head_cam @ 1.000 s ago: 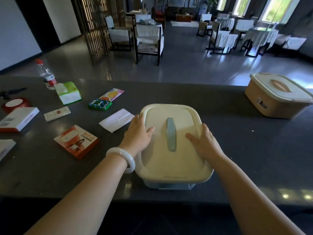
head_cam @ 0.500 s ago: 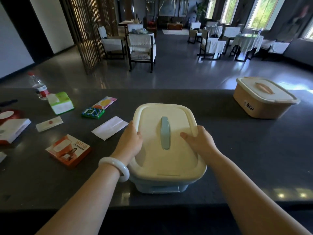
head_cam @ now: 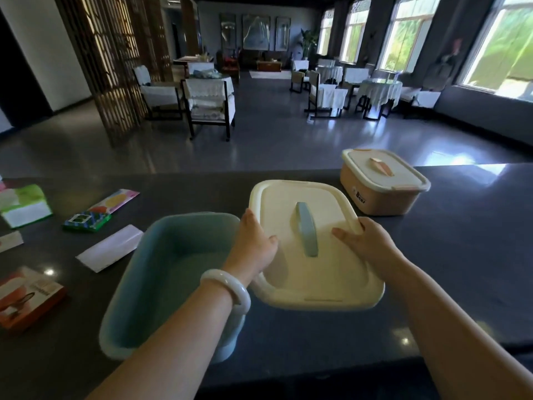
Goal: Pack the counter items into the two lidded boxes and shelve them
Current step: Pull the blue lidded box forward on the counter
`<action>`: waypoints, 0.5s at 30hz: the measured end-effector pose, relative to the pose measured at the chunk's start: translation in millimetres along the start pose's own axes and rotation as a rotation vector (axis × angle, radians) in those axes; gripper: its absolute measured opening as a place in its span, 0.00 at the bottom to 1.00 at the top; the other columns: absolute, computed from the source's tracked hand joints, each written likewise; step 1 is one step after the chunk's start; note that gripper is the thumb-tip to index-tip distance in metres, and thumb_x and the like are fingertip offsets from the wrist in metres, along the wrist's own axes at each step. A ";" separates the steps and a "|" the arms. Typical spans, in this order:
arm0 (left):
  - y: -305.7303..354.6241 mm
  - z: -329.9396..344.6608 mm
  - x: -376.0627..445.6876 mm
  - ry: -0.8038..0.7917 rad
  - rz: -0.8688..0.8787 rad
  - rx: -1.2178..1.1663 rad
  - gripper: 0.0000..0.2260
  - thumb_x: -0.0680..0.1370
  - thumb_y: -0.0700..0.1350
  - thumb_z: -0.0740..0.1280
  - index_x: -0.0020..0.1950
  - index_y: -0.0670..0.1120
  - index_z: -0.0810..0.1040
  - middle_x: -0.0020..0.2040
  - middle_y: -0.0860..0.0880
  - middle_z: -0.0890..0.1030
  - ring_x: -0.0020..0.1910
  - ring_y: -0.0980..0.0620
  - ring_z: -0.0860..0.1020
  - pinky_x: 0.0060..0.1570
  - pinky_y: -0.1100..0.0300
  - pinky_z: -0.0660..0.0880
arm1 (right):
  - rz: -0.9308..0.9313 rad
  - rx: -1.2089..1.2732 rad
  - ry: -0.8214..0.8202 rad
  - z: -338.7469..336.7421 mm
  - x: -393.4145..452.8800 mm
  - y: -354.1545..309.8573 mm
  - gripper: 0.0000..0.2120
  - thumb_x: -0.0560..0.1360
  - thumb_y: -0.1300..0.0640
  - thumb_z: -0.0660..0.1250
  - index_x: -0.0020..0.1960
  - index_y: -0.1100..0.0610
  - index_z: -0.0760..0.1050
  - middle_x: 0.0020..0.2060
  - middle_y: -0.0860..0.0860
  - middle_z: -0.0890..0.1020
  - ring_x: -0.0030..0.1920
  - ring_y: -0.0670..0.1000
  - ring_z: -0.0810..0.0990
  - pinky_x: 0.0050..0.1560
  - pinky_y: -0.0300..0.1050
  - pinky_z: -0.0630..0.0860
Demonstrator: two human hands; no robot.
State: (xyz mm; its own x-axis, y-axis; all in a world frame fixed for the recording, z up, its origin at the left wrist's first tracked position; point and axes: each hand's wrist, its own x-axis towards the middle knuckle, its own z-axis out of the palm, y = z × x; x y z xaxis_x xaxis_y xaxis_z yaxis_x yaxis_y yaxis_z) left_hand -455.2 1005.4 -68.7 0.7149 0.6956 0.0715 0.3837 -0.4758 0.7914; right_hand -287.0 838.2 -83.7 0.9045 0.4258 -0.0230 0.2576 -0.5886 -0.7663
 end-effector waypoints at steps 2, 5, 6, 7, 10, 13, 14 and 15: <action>8.1 30.0 1.3 -0.023 -0.035 0.005 0.26 0.78 0.44 0.65 0.73 0.44 0.59 0.65 0.44 0.70 0.59 0.45 0.75 0.49 0.57 0.73 | 0.038 -0.019 -0.011 -12.5 8.5 21.7 0.30 0.70 0.38 0.69 0.66 0.51 0.69 0.49 0.47 0.77 0.45 0.48 0.77 0.42 0.45 0.73; 6.1 67.2 -1.2 -0.058 -0.115 0.004 0.28 0.77 0.44 0.65 0.74 0.44 0.59 0.69 0.44 0.67 0.63 0.43 0.73 0.52 0.57 0.70 | 0.085 -0.055 -0.027 -15.6 15.5 55.4 0.29 0.70 0.39 0.71 0.65 0.52 0.70 0.47 0.47 0.77 0.44 0.48 0.76 0.40 0.45 0.72; 1.9 76.9 -3.0 -0.075 -0.139 -0.005 0.28 0.77 0.44 0.65 0.75 0.44 0.59 0.69 0.44 0.67 0.63 0.42 0.72 0.56 0.55 0.71 | 0.095 -0.057 -0.035 -12.8 16.4 66.4 0.29 0.70 0.40 0.71 0.64 0.53 0.70 0.48 0.47 0.76 0.45 0.48 0.76 0.39 0.45 0.73; -3.6 85.4 -5.6 -0.095 -0.160 -0.020 0.28 0.77 0.44 0.65 0.75 0.44 0.59 0.70 0.44 0.67 0.64 0.43 0.72 0.60 0.52 0.72 | 0.108 -0.064 -0.046 -8.5 17.0 76.5 0.29 0.69 0.40 0.71 0.64 0.53 0.70 0.50 0.48 0.75 0.46 0.49 0.76 0.41 0.46 0.74; -23.6 103.4 -14.8 -0.125 -0.203 -0.049 0.29 0.77 0.44 0.65 0.75 0.47 0.59 0.69 0.45 0.68 0.64 0.45 0.70 0.64 0.47 0.71 | 0.154 -0.114 -0.058 9.9 16.6 101.3 0.30 0.69 0.39 0.71 0.65 0.52 0.70 0.52 0.51 0.67 0.53 0.55 0.72 0.51 0.53 0.75; -44.8 116.3 -20.5 -0.107 -0.247 0.048 0.30 0.76 0.46 0.64 0.76 0.50 0.57 0.70 0.49 0.67 0.67 0.43 0.63 0.67 0.48 0.64 | 0.165 -0.133 -0.073 28.9 15.1 115.4 0.28 0.69 0.39 0.71 0.64 0.51 0.71 0.52 0.52 0.65 0.55 0.56 0.68 0.56 0.54 0.74; -51.1 119.4 -21.3 -0.104 -0.268 0.066 0.30 0.76 0.47 0.64 0.76 0.51 0.56 0.71 0.51 0.67 0.67 0.43 0.62 0.67 0.48 0.62 | 0.165 -0.134 -0.088 34.3 14.5 118.6 0.28 0.69 0.39 0.71 0.63 0.51 0.71 0.53 0.53 0.66 0.56 0.57 0.67 0.56 0.54 0.74; -56.8 122.3 -21.6 -0.108 -0.289 0.068 0.31 0.75 0.48 0.64 0.76 0.52 0.56 0.71 0.51 0.66 0.67 0.42 0.62 0.67 0.49 0.60 | 0.163 -0.139 -0.102 38.6 14.3 121.2 0.27 0.69 0.39 0.71 0.62 0.51 0.71 0.54 0.54 0.67 0.58 0.57 0.66 0.57 0.54 0.73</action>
State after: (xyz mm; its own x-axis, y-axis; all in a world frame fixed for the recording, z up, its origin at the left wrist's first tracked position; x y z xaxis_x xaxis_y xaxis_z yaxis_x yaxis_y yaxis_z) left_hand -421.0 951.6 -189.4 0.6270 0.7479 -0.2181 0.6156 -0.3041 0.7271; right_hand -256.0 799.4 -201.7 0.9007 0.3806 -0.2096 0.1617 -0.7413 -0.6514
